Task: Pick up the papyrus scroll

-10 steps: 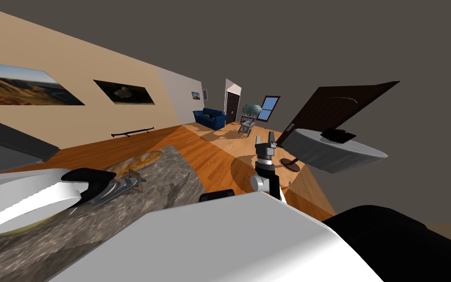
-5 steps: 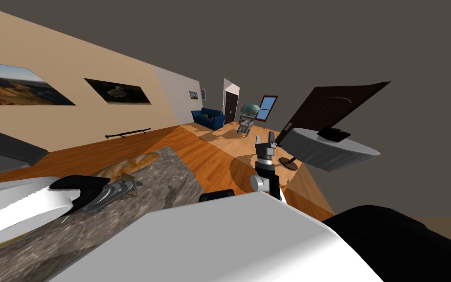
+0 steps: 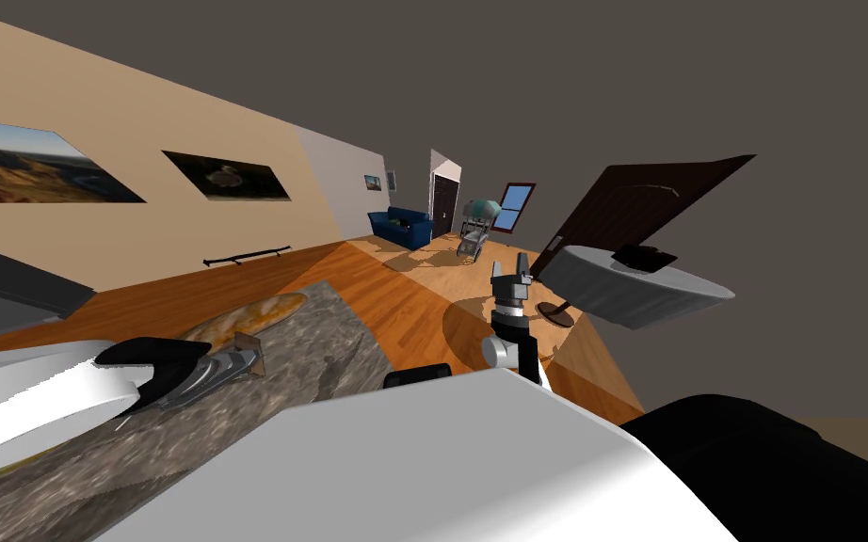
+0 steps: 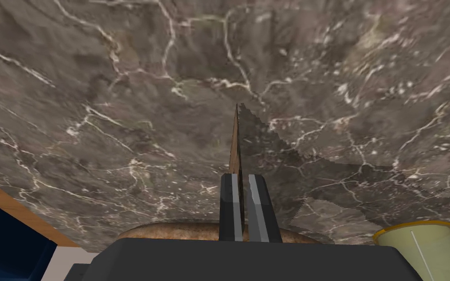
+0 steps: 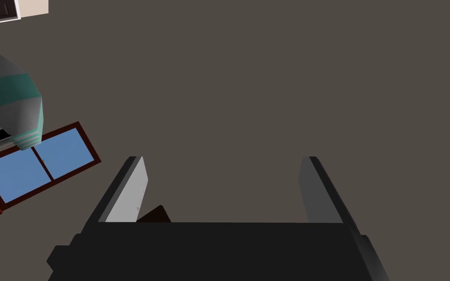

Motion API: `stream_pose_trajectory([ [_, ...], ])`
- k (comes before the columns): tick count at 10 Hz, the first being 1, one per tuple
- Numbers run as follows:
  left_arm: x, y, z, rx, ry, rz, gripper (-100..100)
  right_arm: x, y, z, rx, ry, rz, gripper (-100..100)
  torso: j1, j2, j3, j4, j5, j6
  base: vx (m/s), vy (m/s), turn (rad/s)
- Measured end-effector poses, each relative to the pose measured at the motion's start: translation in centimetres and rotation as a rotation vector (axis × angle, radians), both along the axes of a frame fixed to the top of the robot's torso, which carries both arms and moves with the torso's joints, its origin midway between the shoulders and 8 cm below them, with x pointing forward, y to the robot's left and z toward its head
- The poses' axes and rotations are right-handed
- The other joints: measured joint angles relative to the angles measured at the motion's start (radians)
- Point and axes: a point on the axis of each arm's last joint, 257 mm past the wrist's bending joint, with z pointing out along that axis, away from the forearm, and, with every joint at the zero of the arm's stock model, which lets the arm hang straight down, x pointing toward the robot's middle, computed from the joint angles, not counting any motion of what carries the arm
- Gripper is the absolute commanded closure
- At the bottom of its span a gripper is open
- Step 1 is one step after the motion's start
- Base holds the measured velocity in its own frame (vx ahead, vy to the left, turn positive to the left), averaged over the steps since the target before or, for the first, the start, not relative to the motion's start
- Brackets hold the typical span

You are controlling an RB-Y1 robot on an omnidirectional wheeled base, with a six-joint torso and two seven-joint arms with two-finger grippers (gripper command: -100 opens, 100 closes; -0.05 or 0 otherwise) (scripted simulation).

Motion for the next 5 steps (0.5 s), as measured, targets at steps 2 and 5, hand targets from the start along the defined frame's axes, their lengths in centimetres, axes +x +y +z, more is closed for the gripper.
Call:
stream_pose_trajectory([
  [2, 0.0, 0.0, 0.0, 0.0, -0.001, 0.0, 100, 0.0, 0.0, 0.0, 0.0, 0.0, 0.0, 0, 0.0, 0.0, 0.0, 0.0, 0.0, 0.0, -0.002, 0.003, 0.024],
  [5, 1.2, -1.3, 0.9, -0.009, -0.009, -0.013, 100, 0.0, 0.0, 0.0, 0.0, 0.0, 0.0, 0, 0.0, 0.001, 0.0, 0.0, -0.001, 0.0, -0.013, 0.01, 0.039],
])
